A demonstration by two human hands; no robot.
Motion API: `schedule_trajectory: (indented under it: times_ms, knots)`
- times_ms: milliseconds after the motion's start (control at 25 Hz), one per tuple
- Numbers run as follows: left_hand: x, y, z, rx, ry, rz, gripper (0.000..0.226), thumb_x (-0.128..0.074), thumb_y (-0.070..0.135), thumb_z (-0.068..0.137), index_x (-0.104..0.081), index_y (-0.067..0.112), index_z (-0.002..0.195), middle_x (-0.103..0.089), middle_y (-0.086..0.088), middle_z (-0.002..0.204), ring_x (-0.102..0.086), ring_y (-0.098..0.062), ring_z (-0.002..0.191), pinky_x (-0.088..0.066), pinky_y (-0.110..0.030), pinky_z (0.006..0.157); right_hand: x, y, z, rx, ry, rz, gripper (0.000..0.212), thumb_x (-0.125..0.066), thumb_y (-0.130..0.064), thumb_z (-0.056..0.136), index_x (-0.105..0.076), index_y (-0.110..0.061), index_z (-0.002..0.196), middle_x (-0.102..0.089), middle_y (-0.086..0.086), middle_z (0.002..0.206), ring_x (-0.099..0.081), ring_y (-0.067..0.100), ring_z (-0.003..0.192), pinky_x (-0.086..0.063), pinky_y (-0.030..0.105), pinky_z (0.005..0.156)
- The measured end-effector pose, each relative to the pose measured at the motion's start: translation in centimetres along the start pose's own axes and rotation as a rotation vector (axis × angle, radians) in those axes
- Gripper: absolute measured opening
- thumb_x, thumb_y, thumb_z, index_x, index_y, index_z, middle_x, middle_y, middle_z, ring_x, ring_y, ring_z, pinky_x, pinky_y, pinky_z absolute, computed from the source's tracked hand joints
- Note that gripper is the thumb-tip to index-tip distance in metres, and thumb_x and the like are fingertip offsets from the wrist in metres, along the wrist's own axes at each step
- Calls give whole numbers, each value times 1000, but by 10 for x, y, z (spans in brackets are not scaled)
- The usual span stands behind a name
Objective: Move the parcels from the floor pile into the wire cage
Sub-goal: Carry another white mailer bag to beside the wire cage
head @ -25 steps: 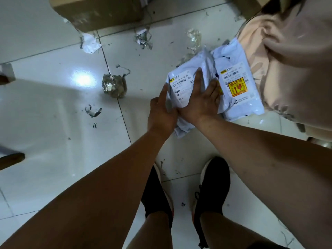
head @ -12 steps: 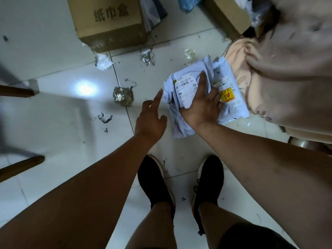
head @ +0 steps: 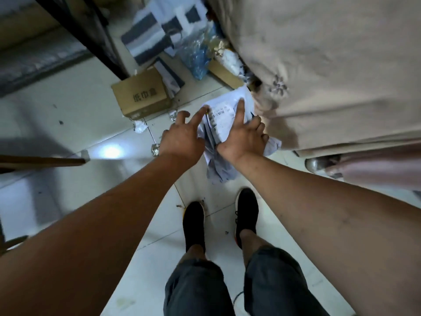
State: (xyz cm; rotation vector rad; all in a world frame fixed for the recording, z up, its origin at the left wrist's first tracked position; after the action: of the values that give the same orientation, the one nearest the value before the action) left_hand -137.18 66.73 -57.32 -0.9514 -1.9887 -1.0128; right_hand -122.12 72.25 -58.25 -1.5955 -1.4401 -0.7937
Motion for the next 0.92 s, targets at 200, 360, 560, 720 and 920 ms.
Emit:
schedule_trajectory:
  times_ms: [200, 360, 560, 720, 920]
  knots:
    - [84, 80, -55, -165, -41, 43, 76, -58, 28, 93, -22, 49, 157, -35, -5, 153, -61, -35, 116, -52, -51, 97, 109, 28, -72, -142, 12, 72, 125, -73, -56, 73, 13, -31, 160, -32, 20, 140, -37, 35, 128, -34, 46, 109]
    - [136, 144, -107, -331, -76, 131, 70, -57, 33, 96, -25, 46, 157, -36, -3, 153, -57, -32, 124, -50, -52, 100, 170, 62, -137, -272, 15, 135, 126, -70, -68, 73, 16, -32, 158, -30, 21, 143, -33, 36, 134, -31, 47, 110]
    - [175, 232, -181, -590, -74, 266, 68, -56, 34, 98, -27, 47, 157, -39, -2, 154, -57, -32, 122, -47, -45, 101, 231, 109, -225, -466, 123, 282, 125, -72, -63, 74, 15, -33, 159, -30, 20, 144, -34, 35, 133, -32, 46, 108]
    - [168, 301, -228, -810, -100, 355, 68, -59, 28, 93, -36, 42, 155, -43, -1, 149, -60, -35, 116, -49, -45, 98, 240, 153, -291, -626, 196, 357, 128, -73, -67, 72, 15, -32, 158, -27, 22, 150, -32, 35, 136, -33, 48, 109]
    - [116, 394, -302, -1127, -233, 473, 72, -58, 29, 87, -36, 41, 154, -46, -5, 144, -62, -36, 114, -53, -48, 92, 234, 235, -377, -883, 330, 484, 123, -71, -64, 74, 11, -30, 159, -32, 21, 147, -35, 36, 133, -34, 50, 105]
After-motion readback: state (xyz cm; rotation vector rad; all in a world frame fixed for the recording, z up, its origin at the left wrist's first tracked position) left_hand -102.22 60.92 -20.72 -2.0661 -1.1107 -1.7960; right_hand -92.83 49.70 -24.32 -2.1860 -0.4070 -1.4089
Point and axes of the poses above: each hand's wrist, its own z-axis towards the middle knuckle, its own x-axis out of the back of the hand, y = z × x, the point moved 3 cm from there along z, towards the middle knuckle
